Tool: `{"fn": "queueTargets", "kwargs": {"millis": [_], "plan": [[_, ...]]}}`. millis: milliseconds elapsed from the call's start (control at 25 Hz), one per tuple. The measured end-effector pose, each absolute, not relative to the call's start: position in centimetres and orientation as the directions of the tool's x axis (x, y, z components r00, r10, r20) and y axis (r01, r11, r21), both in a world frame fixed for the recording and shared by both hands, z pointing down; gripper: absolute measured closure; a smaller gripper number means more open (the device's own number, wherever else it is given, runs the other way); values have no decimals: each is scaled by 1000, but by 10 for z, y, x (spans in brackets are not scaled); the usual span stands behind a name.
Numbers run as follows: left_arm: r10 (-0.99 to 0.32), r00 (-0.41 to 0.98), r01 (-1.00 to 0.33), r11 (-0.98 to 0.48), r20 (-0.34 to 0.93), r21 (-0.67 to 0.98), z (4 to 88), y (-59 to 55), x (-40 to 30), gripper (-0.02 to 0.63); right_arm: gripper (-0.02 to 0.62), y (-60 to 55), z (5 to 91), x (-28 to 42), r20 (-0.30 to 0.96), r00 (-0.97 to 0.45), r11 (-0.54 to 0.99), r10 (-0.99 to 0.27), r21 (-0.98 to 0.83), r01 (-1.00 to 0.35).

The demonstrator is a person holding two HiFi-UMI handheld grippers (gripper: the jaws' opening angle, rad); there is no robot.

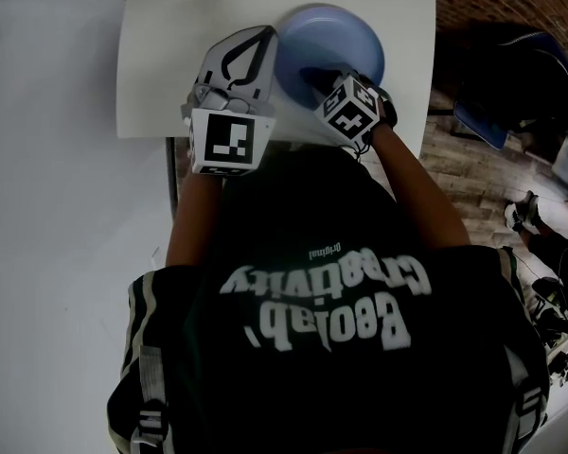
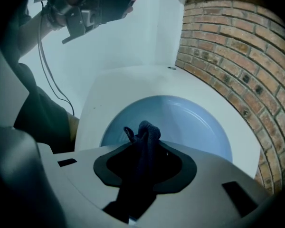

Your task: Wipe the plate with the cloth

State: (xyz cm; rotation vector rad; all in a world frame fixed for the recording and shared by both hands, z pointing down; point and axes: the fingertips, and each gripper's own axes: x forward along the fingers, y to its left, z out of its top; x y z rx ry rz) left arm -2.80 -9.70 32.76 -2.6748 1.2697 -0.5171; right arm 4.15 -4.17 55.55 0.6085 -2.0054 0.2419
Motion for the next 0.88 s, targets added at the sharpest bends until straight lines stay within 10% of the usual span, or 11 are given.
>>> {"fn": "queueTargets", "kwargs": {"millis": [880], "plan": [[-791,561,-739,-611,243,-283,326,-101,-26,603,489,-92,560,62,861,-340,827,-378,150,-541]]}}
